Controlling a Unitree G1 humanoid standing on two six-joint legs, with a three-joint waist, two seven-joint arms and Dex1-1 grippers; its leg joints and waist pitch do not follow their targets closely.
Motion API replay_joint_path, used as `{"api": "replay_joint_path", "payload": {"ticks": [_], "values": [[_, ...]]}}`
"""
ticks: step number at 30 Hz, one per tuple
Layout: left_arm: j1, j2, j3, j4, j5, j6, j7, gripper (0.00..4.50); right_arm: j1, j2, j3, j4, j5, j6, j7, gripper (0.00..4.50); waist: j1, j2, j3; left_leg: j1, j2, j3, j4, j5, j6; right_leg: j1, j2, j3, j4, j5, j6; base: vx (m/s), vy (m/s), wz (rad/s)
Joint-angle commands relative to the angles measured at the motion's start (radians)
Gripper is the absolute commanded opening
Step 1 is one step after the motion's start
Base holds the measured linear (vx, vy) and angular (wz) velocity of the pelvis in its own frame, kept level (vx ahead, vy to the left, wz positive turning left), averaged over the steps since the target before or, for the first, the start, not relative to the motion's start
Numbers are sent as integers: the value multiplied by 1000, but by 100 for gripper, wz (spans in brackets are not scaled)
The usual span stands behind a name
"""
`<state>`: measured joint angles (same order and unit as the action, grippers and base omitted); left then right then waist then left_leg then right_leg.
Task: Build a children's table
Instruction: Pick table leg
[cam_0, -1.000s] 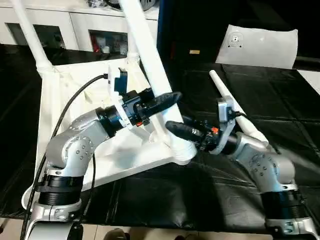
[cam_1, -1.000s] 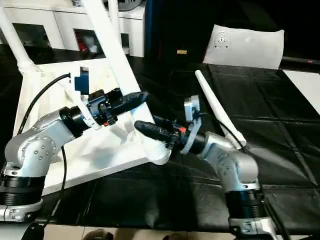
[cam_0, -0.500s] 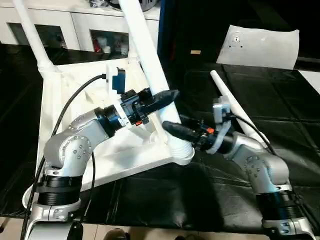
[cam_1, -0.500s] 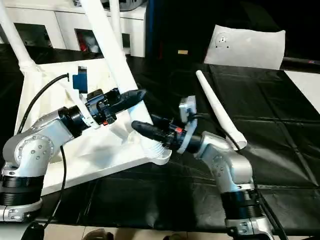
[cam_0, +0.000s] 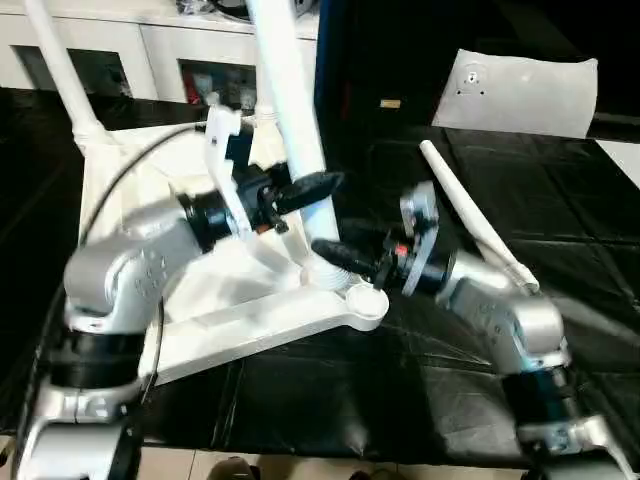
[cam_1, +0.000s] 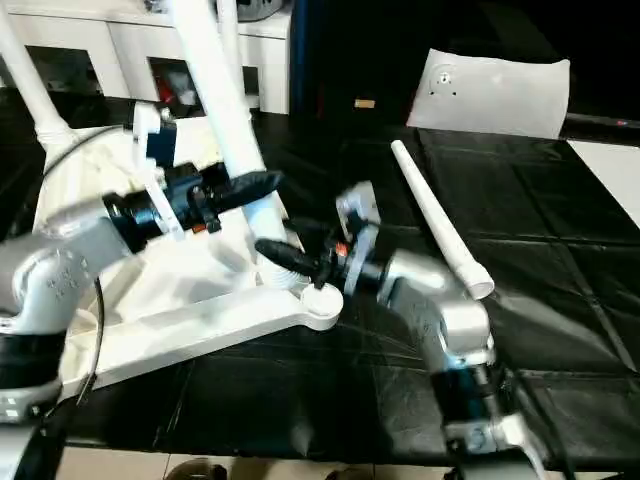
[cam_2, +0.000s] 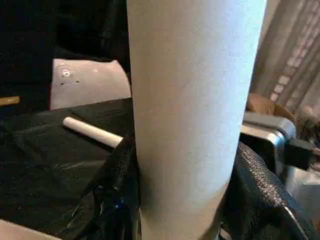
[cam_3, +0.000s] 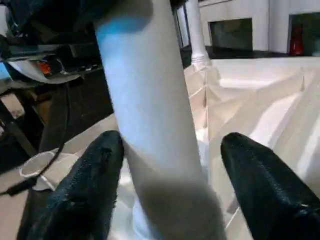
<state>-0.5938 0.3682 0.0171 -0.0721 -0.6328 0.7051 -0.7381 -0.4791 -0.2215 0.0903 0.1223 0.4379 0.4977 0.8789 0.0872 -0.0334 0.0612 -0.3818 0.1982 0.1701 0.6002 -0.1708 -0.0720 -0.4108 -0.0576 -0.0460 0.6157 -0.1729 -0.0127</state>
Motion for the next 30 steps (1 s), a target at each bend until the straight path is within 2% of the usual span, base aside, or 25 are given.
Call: {"api": "replay_joint_path", "payload": {"ticks": [1, 2, 7, 12, 13, 15, 17, 20, 22, 25, 27, 30], "values": [[-19, 25, -40, -30, 17, 21, -37, 184, -22, -32, 23, -29, -26, 18, 9, 357, -2, 14, -70, 23, 23, -4, -73, -211, -38, 53, -62, 37, -69, -231, -158, 0, 0, 0], [-21, 32, -48, -31, 21, 23, -43, 184, -25, -40, 32, -32, -34, 13, 18, 357, -1, 17, -70, 25, 23, -3, -73, -217, -40, 49, -61, 38, -69, -243, -153, 0, 0, 0], [-34, 74, -109, -43, 47, 33, -89, 184, -46, -87, 102, -32, -91, -19, 66, 359, -1, 14, -71, 22, 23, -4, -72, -209, -42, 51, -62, 38, -68, -238, -151, 0, 0, 0], [-42, 81, -135, -47, 63, 24, -102, 184, -55, -92, 130, -22, -107, -3, 66, 359, -2, 11, -72, 21, 23, -3, -70, -191, -38, 52, -62, 39, -65, -217, -161, 0, 0, 0], [-43, 81, -137, -47, 64, 24, -103, 184, -56, -92, 131, -21, -107, 0, 65, 340, -2, 11, -72, 20, 23, -3, -70, -190, -38, 53, -62, 39, -65, -215, -162, 0, 0, 0], [-48, 85, -146, -47, 72, 19, -113, 184, -58, -86, 136, -11, -107, 11, 60, 340, -2, 11, -72, 21, 23, -2, -70, -192, -37, 53, -62, 39, -65, -217, -163, 0, 0, 0], [-58, 85, -157, -47, 76, 15, -119, 184, -60, -75, 136, 0, -99, 36, 54, 307, -2, 11, -71, 22, 23, -2, -70, -195, -37, 52, -62, 39, -66, -227, -163, 0, 0, 0], [-64, 85, -164, -45, 80, 9, -127, 184, -62, -64, 135, 11, -96, 48, 51, 302, -2, 10, -71, 21, 22, -2, -69, -200, -40, 52, -63, 39, -67, -236, -161, 0, 0, 0], [-67, 84, -167, -45, 82, 5, -132, 184, -62, -53, 129, 19, -86, 65, 47, 264, -2, 10, -72, 21, 23, -3, -70, -192, -41, 52, -63, 39, -65, -227, -161, 0, 0, 0], [-72, 80, -169, -44, 84, 5, -136, 184, -61, -41, 119, 23, -63, 86, 50, 258, -2, 10, -73, 21, 23, -3, -69, -185, -39, 53, -62, 39, -63, -202, -167, 0, 0, 0], [-75, 80, -170, -43, 85, 5, -141, 184, -62, -35, 115, 25, -53, 94, 50, 222, -2, 10, -73, 21, 23, -2, -69, -183, -39, 53, -63, 39, -63, -201, -169, 0, 0, 0], [-76, 81, -173, -39, 89, 1, -146, 184, -65, -35, 119, 30, -56, 95, 54, 216, -1, 9, -73, 21, 23, -2, -69, -184, -41, 54, -64, 39, -63, -209, -165, 0, 0, 0]]}}
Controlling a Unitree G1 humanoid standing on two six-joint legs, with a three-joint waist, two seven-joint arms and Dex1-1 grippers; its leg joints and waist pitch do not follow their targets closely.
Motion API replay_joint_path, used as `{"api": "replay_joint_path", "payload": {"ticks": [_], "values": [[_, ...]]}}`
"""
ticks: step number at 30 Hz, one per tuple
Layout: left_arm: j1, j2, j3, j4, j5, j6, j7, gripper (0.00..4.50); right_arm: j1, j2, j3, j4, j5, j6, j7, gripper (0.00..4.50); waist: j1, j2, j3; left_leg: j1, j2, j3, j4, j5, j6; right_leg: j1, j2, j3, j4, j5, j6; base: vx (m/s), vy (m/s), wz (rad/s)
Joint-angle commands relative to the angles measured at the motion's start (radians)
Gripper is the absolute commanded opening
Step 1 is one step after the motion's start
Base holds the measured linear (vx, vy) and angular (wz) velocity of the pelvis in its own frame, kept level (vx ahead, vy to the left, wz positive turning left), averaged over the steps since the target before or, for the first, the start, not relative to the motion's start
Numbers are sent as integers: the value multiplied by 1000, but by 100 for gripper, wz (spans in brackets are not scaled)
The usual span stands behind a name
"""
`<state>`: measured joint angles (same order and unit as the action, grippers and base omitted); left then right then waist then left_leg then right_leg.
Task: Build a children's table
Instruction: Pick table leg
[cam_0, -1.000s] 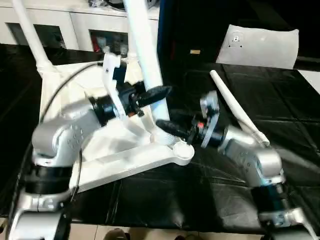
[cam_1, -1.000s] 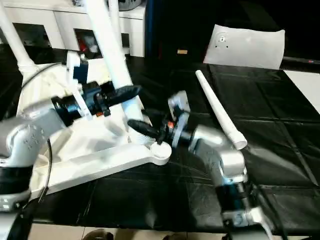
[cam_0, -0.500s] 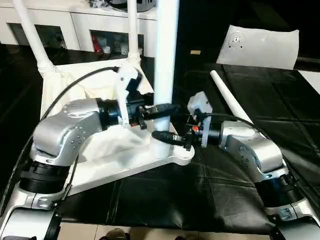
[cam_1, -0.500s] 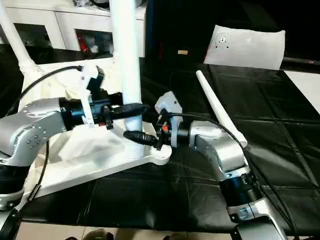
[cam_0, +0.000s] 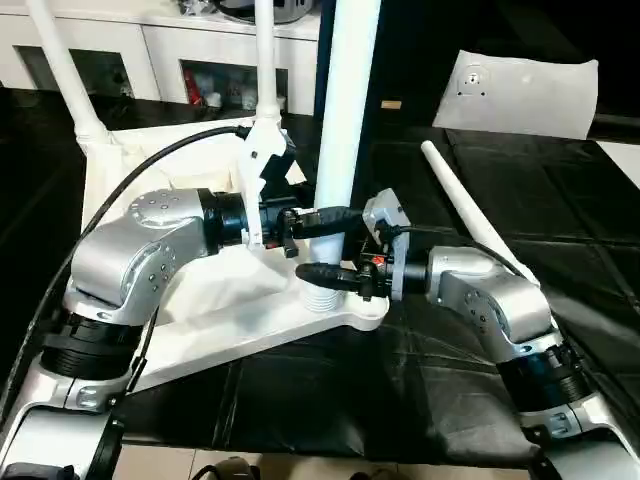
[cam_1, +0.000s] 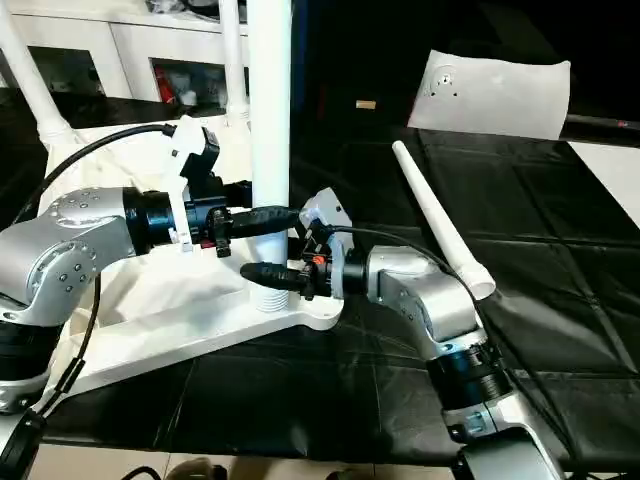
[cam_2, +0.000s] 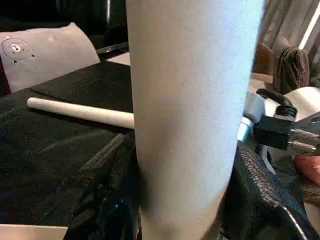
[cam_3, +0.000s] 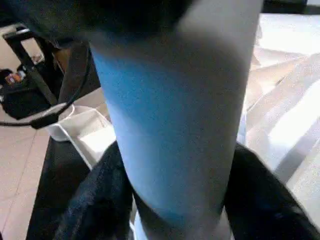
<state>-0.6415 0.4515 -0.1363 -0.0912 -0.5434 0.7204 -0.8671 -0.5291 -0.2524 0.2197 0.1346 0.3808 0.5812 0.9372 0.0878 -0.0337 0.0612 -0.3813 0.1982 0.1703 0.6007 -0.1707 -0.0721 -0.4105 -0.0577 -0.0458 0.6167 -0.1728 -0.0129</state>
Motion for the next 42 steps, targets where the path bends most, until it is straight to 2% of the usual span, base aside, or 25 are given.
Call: {"api": "replay_joint_path", "payload": {"ticks": [1, 7, 9, 12, 13, 15, 19, 21, 23, 24, 26, 27, 28, 29, 30, 31, 33, 35, 36, 39, 42], "values": [[-30, -3, -16, -18, 0, -15, -17, 184, -14, -2, -8, 19, -2, 12, 0, 200, -2, 10, -73, 20, 23, -2, -69, -185, -41, 53, -64, 39, -64, -213, -164, 0, 0, 0], [-32, -1, -16, -17, 13, -15, -17, 184, -10, -8, 5, 18, -8, 2, 10, 195, -2, 8, -72, 19, 23, -3, -70, -183, -41, 53, -64, 39, -65, -226, -158, 0, 0, 0], [-35, 4, -18, -20, 25, -25, -19, 184, -3, -11, 11, 12, -27, -33, 3, 195, -2, 7, -73, 20, 23, -2, -69, -181, -41, 52, -64, 39, -65, -226, -157, 0, 0, 0], [-35, -12, 8, -31, -20, 5, -20, 184, 10, 2, -3, 10, -30, -58, -20, 195, -3, 10, -73, 20, 23, -2, -69, -181, -43, 52, -64, 39, -65, -222, -159, 0, 0, 0], [-32, -22, 23, -40, -46, 14, -22, 219, 15, 7, -9, 8, -27, -60, -25, 195, -2, 12, -73, 19, 22, -2, -68, -181, -42, 53, -64, 39, -64, -216, -161, 0, 0, 0], [-25, -43, 49, -61, -99, 31, -27, 254, 22, 14, -20, 1, -22, -42, -44, 195, -3, 11, -74, 19, 22, -1, -68, -178, -43, 53, -63, 39, -62, -202, -167, 0, 0, 0], [-2, -89, 76, -106, -166, 49, -17, 259, 42, 27, -28, -7, -23, -47, -72, 193, -3, 11, -73, 20, 23, -2, -69, -188, -39, 53, -62, 38, -63, -195, -177, 0, 0, 0], [16, -123, 80, -119, -176, 42, 6, 269, 54, 46, -36, 3, -26, -95, -86, 193, -3, 11, -72, 19, 24, -1, -69, -197, -39, 52, -64, 39, -65, -209, -172, 0, 0, 0], [30, -164, 94, -131, -199, 34, 35, 288, 64, 60, -41, 3, -27, -103, -106, 193, -3, 5, -73, 18, 24, -1, -68, -194, -37, 54, -65, 39, -67, -218, -169, 0, 0, 0], [36, -206, 121, -139, -233, 33, 71, 297, 68, 72, -44, 5, -20, -89, -120, 193, -1, 3, -73, 17, 23, -1, -68, -190, -35, 54, -64, 39, -67, -221, -167, 0, 0, 0], [35, -232, 145, -140, -253, 40, 99, 305, 66, 80, -49, 8, -15, -71, -128, 192, 0, 6, -74, 17, 23, -1, -68, -189, -36, 54, -66, 38, -68, -221, -179, 0, 0, 0], [38, -247, 152, -146, -256, 33, 113, 312, 67, 83, -49, 8, -14, -66, -133, 192, -2, 4, -72, 16, 23, -2, -69, -204, -35, 55, -64, 36, -70, -233, -173, 0, 0, 0], [44, -268, 153, -153, -250, 15, 131, 342, 67, 99, -60, 17, -14, -68, -159, 192, -2, 2, -72, 17, 23, -2, -69, -209, -34, 54, -64, 37, -72, -247, -164, 0, 0, 0], [45, -270, 153, -154, -249, 12, 134, 342, 67, 101, -61, 18, -14, -68, -163, 192, -3, 2, -70, 17, 23, -3, -70, -207, -34, 53, -64, 38, -73, -252, -160, 0, 0, 0], [56, -300, 160, -165, -249, -8, 160, 342, 65, 121, -73, 29, -17, -79, -196, 192, -4, 7, -69, 17, 23, -3, -70, -215, -36, 51, -65, 38, -75, -270, -152, 0, 0, 0], [62, -313, 165, -170, -253, -11, 170, 349, 65, 128, -76, 33, -20, -88, -207, 191, -4, 3, -71, 17, 24, -2, -69, -209, -38, 53, -65, 38, -77, -272, -147, 0, 0, 0], [71, -334, 177, -177, -263, -10, 186, 371, 65, 140, -83, 39, -20, -96, -223, 191, -5, 3, -71, 16, 23, -2, -70, -205, -40, 52, -63, 38, -75, -264, -145, 0, 0, 0], [86, -365, 209, -189, -276, -15, 235, 387, 71, 150, -86, 30, -19, -99, -232, 191, -6, 8, -72, 15, 24, -2, -69, -201, -39, 53, -61, 38, -72, -233, -147, 0, 0, 0], [92, -374, 227, -196, -286, -20, 256, 388, 72, 156, -94, 26, -18, -98, -246, 191, -7, 4, -72, 14, 23, -2, -69, -202, -38, 55, -60, 38, -73, -226, -145, 0, 0, 0], [99, -366, 252, -202, -276, -30, 283, 418, 70, 154, -110, 26, -30, -109, -277, 191, -8, 3, -70, 16, 22, -2, -70, -208, -38, 53, -59, 37, -75, -256, -125, 0, 0, 0], [137, -302, 259, -219, -211, -42, 288, 429, 74, 132, -130, 25, -57, -123, -325, 191, -10, 9, -70, 18, 22, -5, -73, -209, -46, 51, -56, 37, -74, -258, -106, 0, 0, 0]]}}
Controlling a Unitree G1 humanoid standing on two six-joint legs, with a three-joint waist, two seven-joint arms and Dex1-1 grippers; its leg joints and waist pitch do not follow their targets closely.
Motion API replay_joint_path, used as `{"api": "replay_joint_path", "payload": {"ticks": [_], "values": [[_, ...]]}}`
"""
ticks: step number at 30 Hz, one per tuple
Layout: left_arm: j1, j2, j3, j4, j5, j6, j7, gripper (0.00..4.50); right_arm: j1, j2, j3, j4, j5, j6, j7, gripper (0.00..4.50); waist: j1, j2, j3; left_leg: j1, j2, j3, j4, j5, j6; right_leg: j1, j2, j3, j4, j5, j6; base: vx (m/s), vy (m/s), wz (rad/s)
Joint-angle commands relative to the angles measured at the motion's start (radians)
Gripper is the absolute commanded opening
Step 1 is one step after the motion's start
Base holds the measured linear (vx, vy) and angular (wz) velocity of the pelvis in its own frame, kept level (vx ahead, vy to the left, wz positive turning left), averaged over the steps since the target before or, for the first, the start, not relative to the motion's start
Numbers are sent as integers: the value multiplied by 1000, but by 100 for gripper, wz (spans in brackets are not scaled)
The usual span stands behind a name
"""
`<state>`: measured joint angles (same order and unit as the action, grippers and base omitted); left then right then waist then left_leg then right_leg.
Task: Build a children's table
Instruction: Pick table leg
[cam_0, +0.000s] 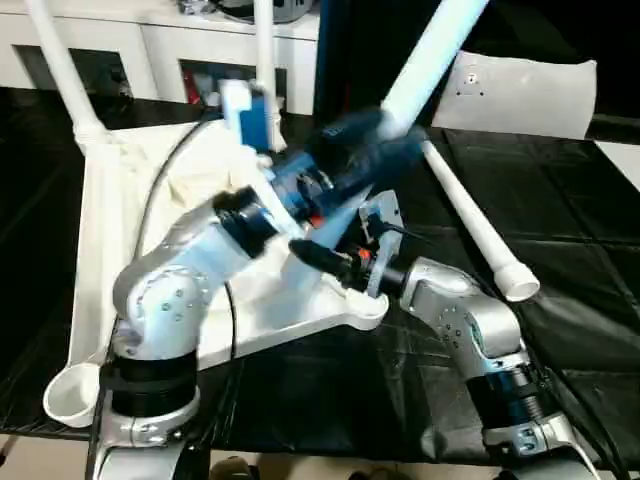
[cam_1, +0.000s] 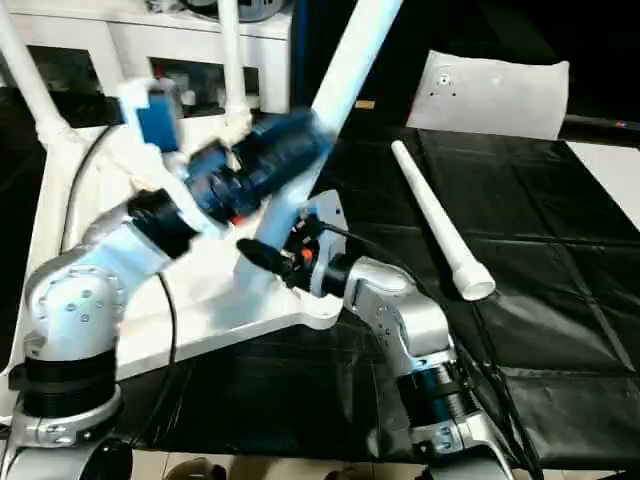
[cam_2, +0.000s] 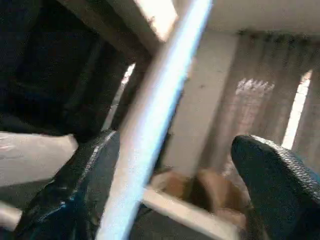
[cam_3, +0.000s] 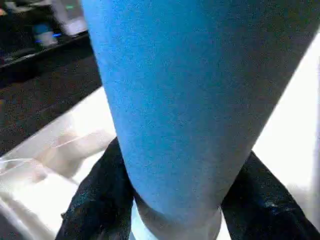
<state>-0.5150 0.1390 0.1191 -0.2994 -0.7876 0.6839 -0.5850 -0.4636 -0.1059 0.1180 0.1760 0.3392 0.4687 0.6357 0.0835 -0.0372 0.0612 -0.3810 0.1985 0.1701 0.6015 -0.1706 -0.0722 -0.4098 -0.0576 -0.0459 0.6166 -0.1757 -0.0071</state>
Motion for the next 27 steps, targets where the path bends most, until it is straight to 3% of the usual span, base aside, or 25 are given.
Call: {"api": "replay_joint_path", "payload": {"ticks": [1, 3, 4, 7, 8, 9, 13, 14, 15, 16, 17, 19, 22, 23, 27], "values": [[22, 31, -1, -13, 52, 0, 8, 429, 10, -22, -31, -17, -26, -13, -38, 191, -8, 12, -70, 20, 21, -3, -73, -210, -50, 49, -54, 37, -73, -254, -106, 0, 0, 0], [63, 101, -44, -29, 117, 3, -14, 429, 16, -46, -40, -28, -46, -20, -56, 191, -9, 9, -70, 20, 22, -3, -73, -209, -51, 49, -54, 38, -73, -250, -100, 0, 0, 0], [107, 171, -101, -43, 181, 13, -30, 429, 25, -70, -49, -48, -62, -17, -68, 191, -9, 5, -70, 21, 23, -3, -74, -212, -49, 47, -54, 38, -73, -254, -97, 0, 0, 0], [160, 248, -188, -59, 252, 18, -37, 429, 46, -91, -47, -75, -86, -18, -88, 191, -5, 17, -70, 24, 24, -3, -74, -205, -51, 44, -54, 40, -70, -238, -99, 0, 0, 0], [160, 248, -188, -59, 252, 18, -37, 429, 46, -91, -47, -75, -86, -18, -88, 191, -7, 15, -70, 22, 23, -2, -75, -205, -53, 45, -53, 40, -68, -233, -103, 0, 0, 0], [192, 281, -248, -60, 296, 9, -41, 429, 69, -100, -38, -105, -94, -13, -88, 191, -6, 14, -71, 23, 23, -3, -74, -207, -53, 46, -54, 40, -70, -227, -108, 0, 0, 0], [226, 314, -327, -42, 359, 9, -33, 429, 102, -95, -41, -149, -93, -10, -119, 191, -8, 14, -66, 22, 22, -2, -77, -243, -56, 44, -55, 42, -75, -281, -102, 0, 0, 0], [232, 326, -359, -27, 393, -1, -31, 429, 112, -91, -44, -161, -97, -14, -134, 191, -8, 18, -65, 23, 21, -3, -77, -250, -57, 43, -56, 43, -76, -292, -99, 0, 0, 0], [236, 334, -379, -18, 417, -9, -31, 400, 118, -89, -46, -168, -100, -16, -144, 191, -12, 15, -63, 23, 20, -3, -78, -274, -58, 40, -54, 42, -80, -328, -91, 0, 0, 0], [240, 343, -407, -1, 444, -14, -29, 393, 126, -90, -43, -178, -109, -21, -154, 191, -13, 25, -63, 25, 19, -6, -78, -290, -62, 38, -55, 42, -83, -357, -83, 0, 0, 0], [245, 348, -430, 17, 471, -27, -28, 393, 134, -87, -45, -187, -111, -21, -163, 191, -14, 28, -62, 27, 19, -6, -78, -302, -64, 36, -54, 42, -87, -369, -78, 0, 0, 0], [250, 351, -451, 36, 496, -40, -25, 387, 142, -84, -46, -197, -112, -20, -170, 191, -19, 22, -63, 25, 18, -9, -80, -322, -64, 37, -55, 41, -89, -398, -68, 0, 0, 0], [251, 358, -474, 59, 520, -47, -24, 352, 153, -83, -42, -216, -110, -18, -168, 191, -28, 22, -63, 24, 19, -11, -80, -334, -63, 38, -55, 40, -89, -392, -81, 0, 0, 0], [256, 362, -494, 85, 536, -59, -32, 352, 171, -81, -32, -243, -105, -11, -161, 191, -29, 28, -62, 24, 18, -12, -80, -337, -62, 37, -54, 40, -90, -393, -82, 0, 0, 0], [257, 358, -505, 104, 542, -67, -37, 307, 187, -81, -23, -260, -106, -9, -157, 191, -32, 26, -65, 25, 19, -10, -78, -323, -53, 37, -55, 42, -88, -375, -91, 0, 0, 0]]}}
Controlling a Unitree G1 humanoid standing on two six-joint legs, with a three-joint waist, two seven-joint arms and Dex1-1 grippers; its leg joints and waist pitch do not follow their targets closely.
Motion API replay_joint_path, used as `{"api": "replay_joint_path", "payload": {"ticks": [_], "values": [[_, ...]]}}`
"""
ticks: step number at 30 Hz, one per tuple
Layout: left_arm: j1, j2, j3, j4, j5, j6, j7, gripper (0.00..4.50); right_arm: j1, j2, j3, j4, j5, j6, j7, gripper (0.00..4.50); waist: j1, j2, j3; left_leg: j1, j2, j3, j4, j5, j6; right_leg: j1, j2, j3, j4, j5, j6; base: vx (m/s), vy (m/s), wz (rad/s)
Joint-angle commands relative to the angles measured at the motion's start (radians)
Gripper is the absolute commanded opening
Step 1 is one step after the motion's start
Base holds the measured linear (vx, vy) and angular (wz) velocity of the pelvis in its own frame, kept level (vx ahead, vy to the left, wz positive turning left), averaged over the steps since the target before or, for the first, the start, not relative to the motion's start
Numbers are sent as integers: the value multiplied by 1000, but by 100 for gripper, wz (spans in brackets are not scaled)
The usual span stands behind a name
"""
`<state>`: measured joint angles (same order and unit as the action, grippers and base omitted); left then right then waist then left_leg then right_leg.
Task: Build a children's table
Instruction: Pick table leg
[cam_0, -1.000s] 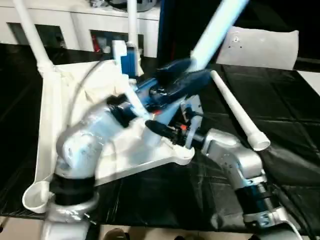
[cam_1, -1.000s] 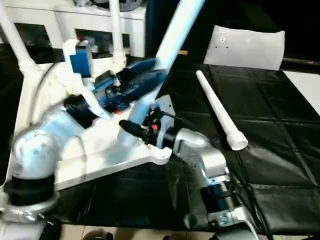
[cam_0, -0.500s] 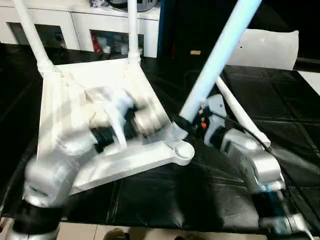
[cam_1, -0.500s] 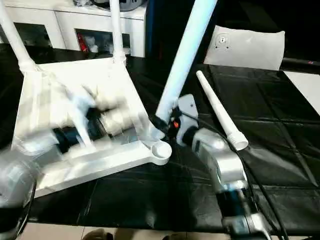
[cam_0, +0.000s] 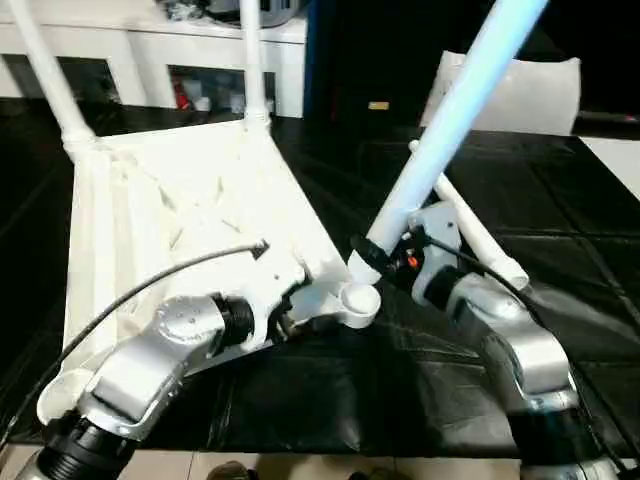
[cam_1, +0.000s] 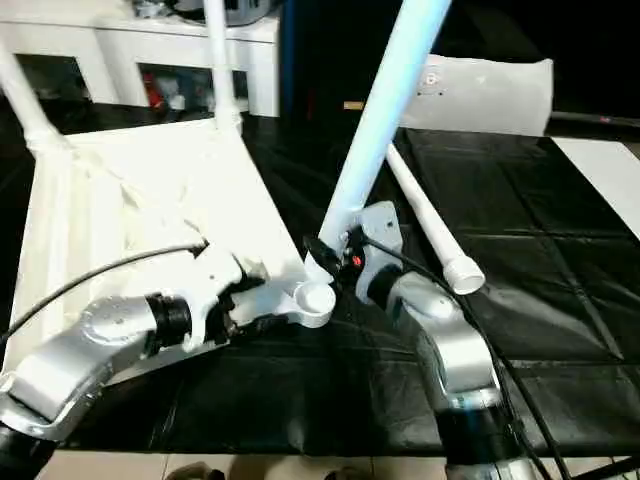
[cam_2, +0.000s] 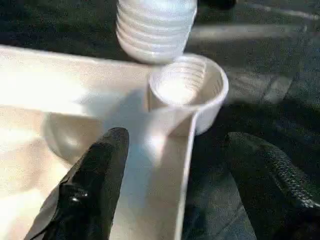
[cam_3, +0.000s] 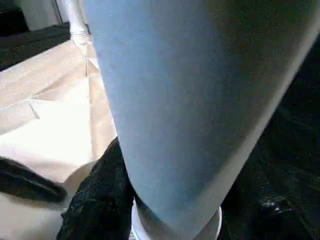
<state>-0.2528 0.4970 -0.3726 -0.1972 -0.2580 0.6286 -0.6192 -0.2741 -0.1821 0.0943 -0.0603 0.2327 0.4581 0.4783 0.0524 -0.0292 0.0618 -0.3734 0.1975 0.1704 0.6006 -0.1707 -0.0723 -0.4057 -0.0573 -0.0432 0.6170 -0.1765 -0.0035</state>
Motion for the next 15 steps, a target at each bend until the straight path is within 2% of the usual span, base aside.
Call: {"api": "replay_joint_path", "payload": {"ticks": [1, 10, 13, 15], "values": [[-7, 0, -16, 5, 16, -15, -5, 307, -2, -4, 2, -26, 1, 2, -1, 191, -3, 18, -64, 16, 19, -10, -78, -320, -53, 34, -55, 39, -87, -364, -103, 0, 0, 0], [-6, 21, -44, 47, 65, -56, -46, 225, 24, -1, 24, -54, 0, 6, -1, 191, -6, 21, -62, 18, 20, -11, -79, -339, -52, 33, -55, 39, -89, -372, -109, 0, 0, 0], [-9, 24, -45, 58, 68, -64, -54, 219, 27, -1, 29, -61, 1, 11, 3, 191, -5, 21, -62, 18, 20, -11, -79, -341, -52, 33, -56, 40, -91, -380, -104, 0, 0, 0], [-13, 30, -52, 66, 79, -70, -66, 190, 30, -5, 35, -64, 0, 12, 7, 191, -7, 20, -61, 19, 20, -12, -80, -347, -52, 32, -56, 39, -91, -392, -105, 0, 0, 0]]}}
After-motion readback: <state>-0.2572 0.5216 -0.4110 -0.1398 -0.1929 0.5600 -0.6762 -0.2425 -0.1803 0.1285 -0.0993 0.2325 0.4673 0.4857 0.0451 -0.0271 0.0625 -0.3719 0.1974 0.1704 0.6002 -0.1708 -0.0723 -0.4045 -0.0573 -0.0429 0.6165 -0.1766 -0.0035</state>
